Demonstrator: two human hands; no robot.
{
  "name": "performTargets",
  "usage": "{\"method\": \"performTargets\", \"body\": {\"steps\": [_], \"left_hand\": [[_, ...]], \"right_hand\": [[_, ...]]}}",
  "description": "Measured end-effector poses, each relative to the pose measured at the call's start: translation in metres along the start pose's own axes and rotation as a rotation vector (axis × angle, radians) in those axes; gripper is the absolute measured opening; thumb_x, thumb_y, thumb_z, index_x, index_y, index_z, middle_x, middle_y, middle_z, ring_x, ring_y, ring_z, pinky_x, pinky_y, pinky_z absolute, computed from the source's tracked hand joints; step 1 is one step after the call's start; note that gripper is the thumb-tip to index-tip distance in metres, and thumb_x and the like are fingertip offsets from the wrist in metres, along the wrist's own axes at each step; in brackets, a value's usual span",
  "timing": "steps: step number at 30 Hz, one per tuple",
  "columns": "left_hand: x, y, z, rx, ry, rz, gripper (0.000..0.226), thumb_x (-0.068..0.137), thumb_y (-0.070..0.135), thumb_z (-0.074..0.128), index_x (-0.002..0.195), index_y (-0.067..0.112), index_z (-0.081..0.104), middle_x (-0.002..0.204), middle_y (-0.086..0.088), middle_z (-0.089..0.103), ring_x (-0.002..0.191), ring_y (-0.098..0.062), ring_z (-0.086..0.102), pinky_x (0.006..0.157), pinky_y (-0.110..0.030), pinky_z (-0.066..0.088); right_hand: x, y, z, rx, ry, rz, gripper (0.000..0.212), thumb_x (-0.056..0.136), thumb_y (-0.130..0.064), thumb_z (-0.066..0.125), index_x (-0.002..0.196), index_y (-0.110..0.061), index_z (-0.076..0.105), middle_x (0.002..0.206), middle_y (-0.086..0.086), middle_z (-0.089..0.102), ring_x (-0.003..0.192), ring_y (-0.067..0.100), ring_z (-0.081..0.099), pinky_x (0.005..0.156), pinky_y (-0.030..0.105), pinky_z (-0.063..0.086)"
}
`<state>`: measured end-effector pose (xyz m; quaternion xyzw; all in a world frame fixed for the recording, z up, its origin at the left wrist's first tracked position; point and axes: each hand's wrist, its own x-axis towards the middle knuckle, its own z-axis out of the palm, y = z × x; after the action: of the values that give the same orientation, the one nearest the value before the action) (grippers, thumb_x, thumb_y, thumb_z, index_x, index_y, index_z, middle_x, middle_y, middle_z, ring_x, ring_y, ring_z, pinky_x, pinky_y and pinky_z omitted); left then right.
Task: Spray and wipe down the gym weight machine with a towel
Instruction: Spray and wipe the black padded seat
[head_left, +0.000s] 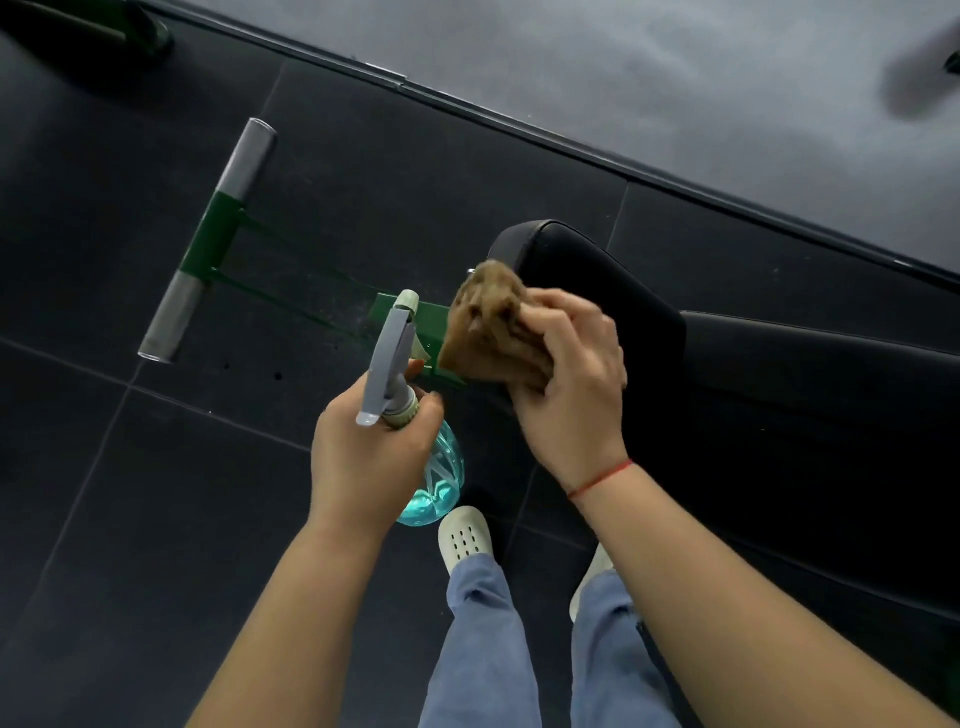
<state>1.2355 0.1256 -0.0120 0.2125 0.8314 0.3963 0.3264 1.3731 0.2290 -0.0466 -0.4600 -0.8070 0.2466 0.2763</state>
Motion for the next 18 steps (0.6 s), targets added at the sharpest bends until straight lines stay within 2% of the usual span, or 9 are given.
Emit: {"method": "performTargets", "body": {"steps": [2, 3, 5, 7, 9, 13, 16, 18], "left_hand": [[0.0, -0.004, 0.0, 0.028, -0.002, 0.015, 0.015, 0.083, 0.007, 0.074, 0.087, 0.02, 0.07, 0.055, 0.009, 0.055, 0.056, -0.013, 0.053, 0.062, -0.037, 0.05], [0.001, -0.007, 0.0, 0.047, -0.001, 0.029, 0.014, 0.082, 0.006, 0.074, 0.092, 0.014, 0.071, 0.058, 0.009, 0.057, 0.056, -0.012, 0.053, 0.06, -0.033, 0.049], [0.001, -0.01, 0.0, 0.077, 0.0, 0.052, 0.028, 0.081, 0.004, 0.073, 0.109, 0.0, 0.07, 0.066, 0.006, 0.062, 0.058, -0.013, 0.056, 0.057, -0.02, 0.047], [0.001, -0.014, -0.001, 0.067, -0.016, 0.058, 0.036, 0.082, 0.002, 0.071, 0.117, -0.005, 0.067, 0.073, -0.002, 0.066, 0.064, -0.017, 0.058, 0.055, -0.013, 0.044], [0.001, -0.017, -0.001, 0.027, -0.015, 0.039, 0.038, 0.082, 0.001, 0.07, 0.12, -0.005, 0.065, 0.077, -0.003, 0.067, 0.067, -0.018, 0.059, 0.056, -0.013, 0.046], [0.004, -0.016, -0.003, -0.036, 0.009, 0.01, 0.032, 0.081, -0.003, 0.069, 0.113, -0.009, 0.065, 0.073, -0.003, 0.062, 0.061, -0.007, 0.054, 0.055, -0.013, 0.043], [0.003, -0.014, -0.009, -0.075, 0.04, 0.011, 0.028, 0.081, -0.003, 0.068, 0.109, -0.008, 0.066, 0.072, -0.012, 0.062, 0.06, -0.007, 0.052, 0.053, -0.013, 0.043], [0.004, -0.016, -0.014, -0.064, 0.046, 0.009, 0.032, 0.078, 0.005, 0.069, 0.108, -0.006, 0.067, 0.072, -0.007, 0.063, 0.061, -0.008, 0.054, 0.054, -0.015, 0.044]], "right_hand": [[0.03, -0.003, 0.002, 0.029, 0.082, 0.144, 0.045, 0.076, -0.011, 0.076, 0.118, -0.023, 0.065, 0.132, 0.003, 0.056, 0.119, 0.028, 0.052, 0.093, 0.053, 0.048], [0.045, -0.004, 0.004, 0.029, 0.097, 0.2, 0.043, 0.077, -0.013, 0.075, 0.119, -0.023, 0.066, 0.133, 0.003, 0.055, 0.12, 0.027, 0.051, 0.096, 0.053, 0.047], [0.066, -0.006, 0.005, -0.01, 0.061, 0.245, 0.048, 0.081, -0.024, 0.074, 0.127, -0.025, 0.062, 0.137, -0.001, 0.053, 0.123, 0.024, 0.049, 0.101, 0.047, 0.043], [0.064, -0.012, 0.006, -0.083, 0.008, 0.191, 0.053, 0.082, -0.035, 0.076, 0.131, -0.028, 0.06, 0.138, -0.004, 0.054, 0.122, 0.024, 0.049, 0.096, 0.039, 0.04], [0.045, -0.019, 0.004, -0.163, -0.006, 0.068, 0.047, 0.079, -0.038, 0.078, 0.123, -0.027, 0.065, 0.133, -0.003, 0.059, 0.115, 0.027, 0.053, 0.087, 0.038, 0.044], [-0.005, -0.036, 0.0, -0.303, -0.158, -0.13, 0.038, 0.076, -0.025, 0.081, 0.113, -0.025, 0.073, 0.126, -0.001, 0.064, 0.112, 0.031, 0.055, 0.08, 0.042, 0.046], [-0.004, -0.053, -0.006, -0.386, -0.275, -0.129, 0.038, 0.072, -0.017, 0.081, 0.109, -0.023, 0.073, 0.122, 0.001, 0.065, 0.109, 0.032, 0.055, 0.077, 0.042, 0.042], [0.014, -0.069, -0.01, -0.469, -0.36, -0.152, 0.039, 0.075, -0.017, 0.075, 0.113, -0.025, 0.07, 0.125, 0.0, 0.061, 0.112, 0.032, 0.051, 0.08, 0.043, 0.039]]}}
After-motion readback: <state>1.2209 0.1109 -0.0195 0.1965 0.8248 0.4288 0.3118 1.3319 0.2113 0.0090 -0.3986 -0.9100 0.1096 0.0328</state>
